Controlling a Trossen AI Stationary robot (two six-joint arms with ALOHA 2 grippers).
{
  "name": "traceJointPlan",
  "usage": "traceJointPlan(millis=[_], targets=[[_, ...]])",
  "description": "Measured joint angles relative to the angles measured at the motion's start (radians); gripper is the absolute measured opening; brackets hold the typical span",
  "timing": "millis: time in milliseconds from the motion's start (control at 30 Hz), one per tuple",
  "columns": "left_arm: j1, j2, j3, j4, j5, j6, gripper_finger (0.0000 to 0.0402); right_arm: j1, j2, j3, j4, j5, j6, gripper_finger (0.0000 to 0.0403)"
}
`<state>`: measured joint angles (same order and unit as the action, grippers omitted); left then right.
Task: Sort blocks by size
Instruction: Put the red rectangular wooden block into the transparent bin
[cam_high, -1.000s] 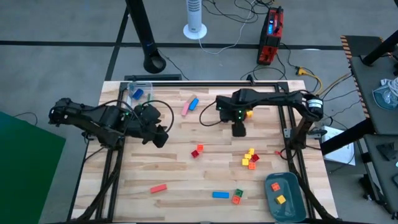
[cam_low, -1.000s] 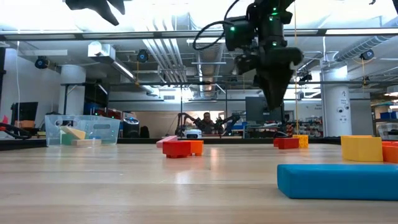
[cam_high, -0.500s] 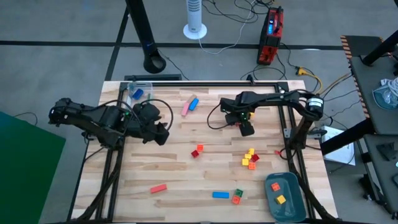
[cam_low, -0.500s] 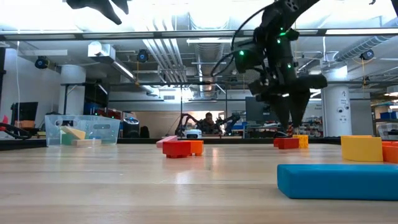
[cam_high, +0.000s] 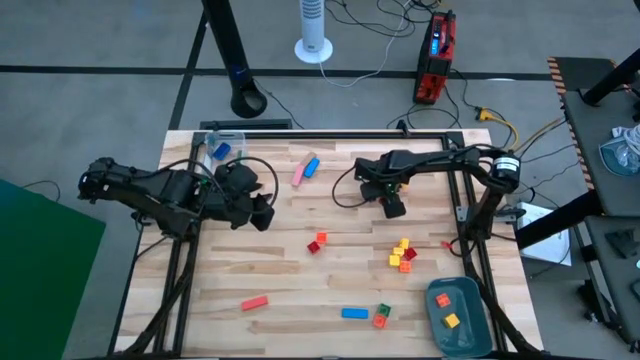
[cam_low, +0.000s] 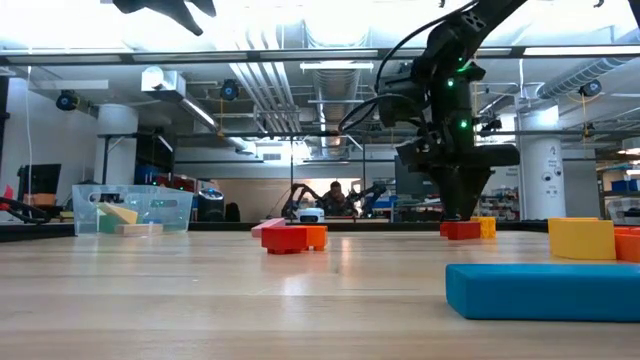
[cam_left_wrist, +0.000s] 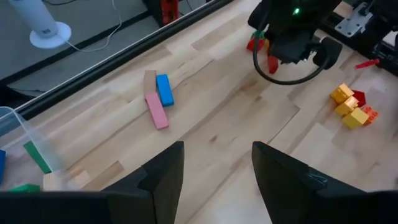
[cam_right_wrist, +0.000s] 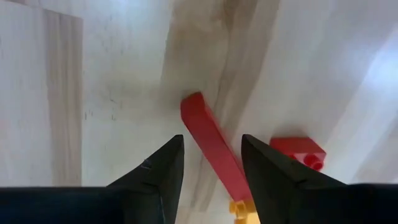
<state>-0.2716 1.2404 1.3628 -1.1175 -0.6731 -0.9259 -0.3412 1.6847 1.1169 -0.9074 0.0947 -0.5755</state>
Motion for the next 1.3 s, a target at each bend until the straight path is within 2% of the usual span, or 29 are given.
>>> traceJointPlan(millis=[367,467,533,567,667,800,900,1000,1200,1300], targets=[[0.0,0.0,0.0,0.035,0.0,0.0,0.0175,0.0,0.114,0.025,-0.005,-0.008,-0.012,0.0129],[0.0,0.0,0.0,0.042,0.0,0.0,0.0175,0.0,0.13,0.048,-0.019,-0.025,0.002,0.0103],[0.0,0.0,0.0,0.051,-0.001,0.0,0.0175,0.0,0.131,0.058,-0.03,-0.027,0.009,0.0068],[0.0,0.0,0.0,0.055,-0.006,0.0,0.0175,0.0,0.13,0.067,-0.031,-0.037,0.02,0.0049],[0.0,0.0,0.0,0.098,-0.024,0.028,0.0175,-0.004,0.12,0.104,-0.038,-0.095,0.094,0.005],[0.001,-0.006,0.0,0.271,-0.017,0.194,0.0175,-0.007,0.07,0.185,-0.008,-0.212,0.249,0.005],[0.01,-0.013,0.0,0.464,0.066,0.403,0.0175,-0.006,-0.009,0.217,0.122,-0.34,0.394,0.005],[0.031,-0.014,0.0,0.618,0.161,0.565,0.0175,-0.002,-0.11,0.207,0.317,-0.407,0.532,0.005],[0.103,-0.02,-0.001,0.713,0.197,0.699,0.0175,0.026,-0.301,0.131,0.813,-0.416,0.783,0.005],[0.147,-0.02,-0.026,0.765,0.281,0.716,0.0175,0.056,-0.363,0.087,1.057,-0.413,0.865,0.005]])
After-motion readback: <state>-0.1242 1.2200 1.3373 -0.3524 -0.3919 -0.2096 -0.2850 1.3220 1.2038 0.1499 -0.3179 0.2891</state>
